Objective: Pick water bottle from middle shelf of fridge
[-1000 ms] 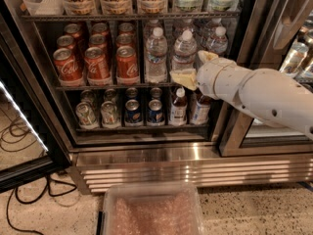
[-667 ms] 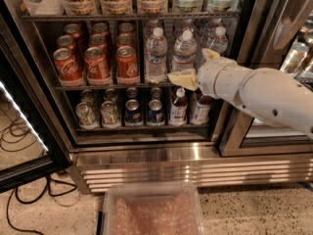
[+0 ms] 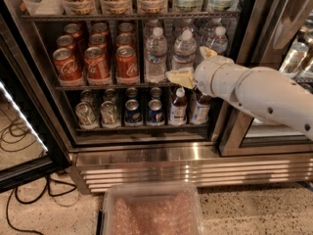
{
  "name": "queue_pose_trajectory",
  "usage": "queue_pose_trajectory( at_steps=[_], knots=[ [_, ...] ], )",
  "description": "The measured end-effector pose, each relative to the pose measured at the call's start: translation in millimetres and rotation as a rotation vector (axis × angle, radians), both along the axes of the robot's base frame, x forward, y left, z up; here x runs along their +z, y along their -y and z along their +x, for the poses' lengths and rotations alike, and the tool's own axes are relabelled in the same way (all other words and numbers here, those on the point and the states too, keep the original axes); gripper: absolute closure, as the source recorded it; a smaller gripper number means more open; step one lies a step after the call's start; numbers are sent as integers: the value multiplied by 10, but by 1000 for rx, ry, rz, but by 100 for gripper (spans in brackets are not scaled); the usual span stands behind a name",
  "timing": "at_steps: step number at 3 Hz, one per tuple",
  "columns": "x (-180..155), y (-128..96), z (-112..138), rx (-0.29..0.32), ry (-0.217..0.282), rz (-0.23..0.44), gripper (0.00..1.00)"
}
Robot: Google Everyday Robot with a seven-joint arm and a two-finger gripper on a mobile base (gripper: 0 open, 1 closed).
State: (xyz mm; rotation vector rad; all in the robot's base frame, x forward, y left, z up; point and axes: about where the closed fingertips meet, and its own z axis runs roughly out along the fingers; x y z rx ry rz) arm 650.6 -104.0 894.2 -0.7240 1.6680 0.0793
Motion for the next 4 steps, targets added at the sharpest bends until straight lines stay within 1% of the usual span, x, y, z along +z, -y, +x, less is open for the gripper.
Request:
queue_pose_trajectory(
  at_steps=[1, 2, 3, 4],
  knots=[
    [9, 31, 129, -16, 25, -1, 30],
    [17, 47, 216, -31, 44, 1, 35],
    [-132, -76, 611, -57, 77, -9, 37],
    [-158, -73, 650, -65, 76, -15, 37]
  ],
)
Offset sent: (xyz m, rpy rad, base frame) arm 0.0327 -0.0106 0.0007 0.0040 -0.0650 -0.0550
